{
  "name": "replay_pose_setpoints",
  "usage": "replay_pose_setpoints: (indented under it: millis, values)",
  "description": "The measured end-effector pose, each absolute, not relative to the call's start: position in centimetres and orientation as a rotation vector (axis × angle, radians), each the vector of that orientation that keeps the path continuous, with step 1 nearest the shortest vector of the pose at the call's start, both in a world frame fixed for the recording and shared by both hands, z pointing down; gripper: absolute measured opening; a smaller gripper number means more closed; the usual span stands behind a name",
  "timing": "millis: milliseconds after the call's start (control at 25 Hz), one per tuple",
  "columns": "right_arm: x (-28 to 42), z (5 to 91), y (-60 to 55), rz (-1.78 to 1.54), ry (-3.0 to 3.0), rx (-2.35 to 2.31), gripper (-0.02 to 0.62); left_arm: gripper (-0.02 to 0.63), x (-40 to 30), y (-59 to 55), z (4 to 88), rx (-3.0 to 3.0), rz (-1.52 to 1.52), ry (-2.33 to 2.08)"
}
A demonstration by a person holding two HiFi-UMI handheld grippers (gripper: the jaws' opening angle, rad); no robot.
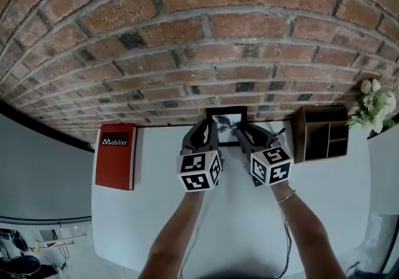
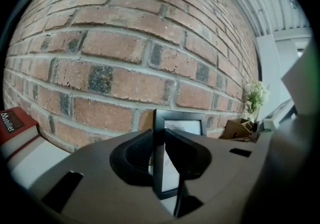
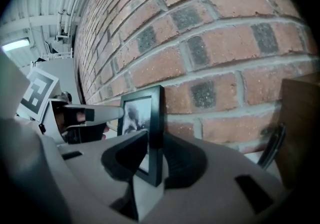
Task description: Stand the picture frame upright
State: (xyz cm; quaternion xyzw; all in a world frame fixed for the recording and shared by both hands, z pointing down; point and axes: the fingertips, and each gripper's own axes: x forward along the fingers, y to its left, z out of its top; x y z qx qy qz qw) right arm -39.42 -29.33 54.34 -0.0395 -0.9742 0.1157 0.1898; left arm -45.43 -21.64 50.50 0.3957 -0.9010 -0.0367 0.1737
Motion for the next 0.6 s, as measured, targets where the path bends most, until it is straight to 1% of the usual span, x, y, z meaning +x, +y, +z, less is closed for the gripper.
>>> replay_pose_setpoints:
  millis: [600]
  values:
    - [-39.36,54.07,-29.23,0.338,-2.744,-0.14,0.1,0.079,-45.23,-21.36,50.34,1.096,-0.138,-2.569]
